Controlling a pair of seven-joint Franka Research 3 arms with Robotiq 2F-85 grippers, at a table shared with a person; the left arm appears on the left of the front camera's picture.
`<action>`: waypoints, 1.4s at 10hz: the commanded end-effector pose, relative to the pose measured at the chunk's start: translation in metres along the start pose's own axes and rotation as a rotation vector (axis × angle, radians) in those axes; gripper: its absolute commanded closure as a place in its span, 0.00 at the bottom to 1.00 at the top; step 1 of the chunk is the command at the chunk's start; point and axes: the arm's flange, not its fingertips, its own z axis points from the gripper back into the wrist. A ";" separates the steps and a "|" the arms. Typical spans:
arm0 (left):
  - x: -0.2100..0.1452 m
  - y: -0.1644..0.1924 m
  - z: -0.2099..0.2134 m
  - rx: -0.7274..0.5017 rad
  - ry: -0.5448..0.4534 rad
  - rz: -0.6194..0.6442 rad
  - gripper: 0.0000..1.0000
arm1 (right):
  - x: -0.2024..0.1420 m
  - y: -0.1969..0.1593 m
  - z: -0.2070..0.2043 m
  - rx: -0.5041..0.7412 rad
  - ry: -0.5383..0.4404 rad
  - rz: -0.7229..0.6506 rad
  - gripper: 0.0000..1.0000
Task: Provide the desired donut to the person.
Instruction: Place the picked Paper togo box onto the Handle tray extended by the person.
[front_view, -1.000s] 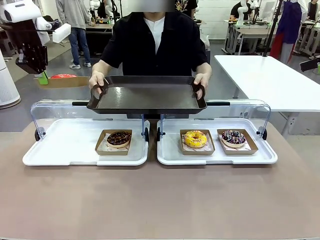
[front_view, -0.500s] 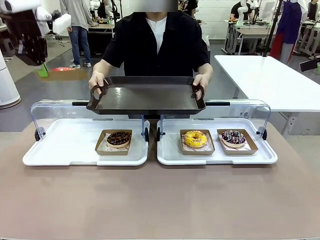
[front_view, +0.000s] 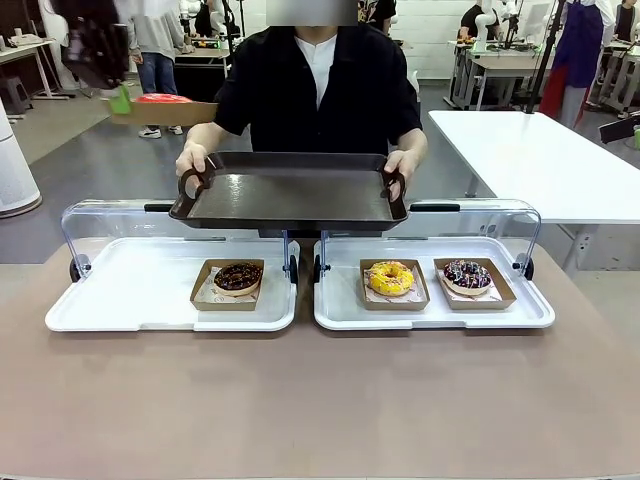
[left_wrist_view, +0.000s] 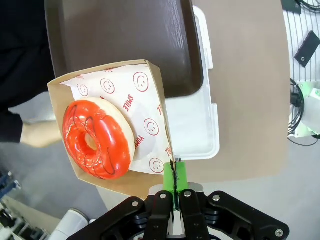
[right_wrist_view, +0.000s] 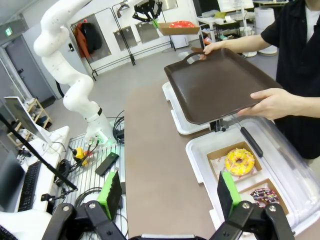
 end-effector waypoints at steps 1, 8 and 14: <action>0.027 0.020 -0.012 0.020 0.051 -0.022 0.99 | 0.002 0.000 -0.001 0.004 -0.013 0.007 0.00; 0.054 0.046 -0.095 0.027 0.032 0.002 0.99 | 0.002 0.000 -0.001 0.004 -0.013 0.007 0.00; 0.051 0.049 -0.138 -0.122 -0.031 0.018 0.99 | 0.002 0.000 -0.001 0.004 -0.013 0.007 0.00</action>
